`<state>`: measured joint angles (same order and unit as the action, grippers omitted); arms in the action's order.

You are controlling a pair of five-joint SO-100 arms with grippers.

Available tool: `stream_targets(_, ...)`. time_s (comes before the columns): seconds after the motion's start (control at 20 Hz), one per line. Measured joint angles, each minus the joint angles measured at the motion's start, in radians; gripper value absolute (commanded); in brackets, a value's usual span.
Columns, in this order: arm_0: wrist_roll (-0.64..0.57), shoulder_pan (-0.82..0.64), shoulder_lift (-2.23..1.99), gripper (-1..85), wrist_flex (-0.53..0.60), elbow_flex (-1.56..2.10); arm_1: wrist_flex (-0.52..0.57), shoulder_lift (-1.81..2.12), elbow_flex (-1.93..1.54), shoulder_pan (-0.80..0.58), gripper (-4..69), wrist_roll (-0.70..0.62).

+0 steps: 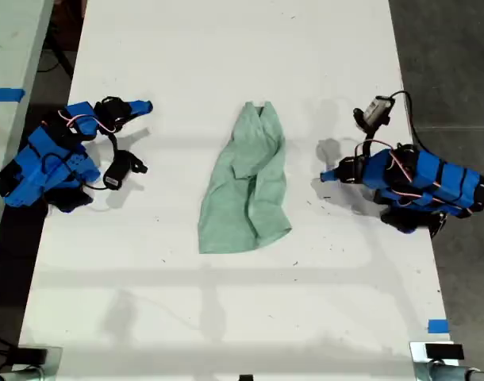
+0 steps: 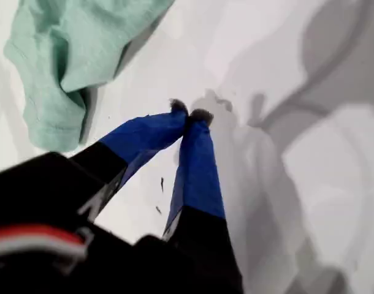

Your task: Fold t shirt

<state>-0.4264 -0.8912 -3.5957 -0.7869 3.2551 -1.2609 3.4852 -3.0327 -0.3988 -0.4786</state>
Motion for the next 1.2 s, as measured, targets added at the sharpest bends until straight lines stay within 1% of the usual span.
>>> stream_targets(0.7, 0.003, 0.000, 0.000, -0.3, -0.002, 0.000, -0.041, 0.006, -0.002, -0.015, 1.8, 0.078)
stream_targets(1.2, 0.003, 0.000, 0.000, -0.3, -0.002, 0.000, -0.041, 0.006, -0.002, -0.021, 1.8, 0.091)
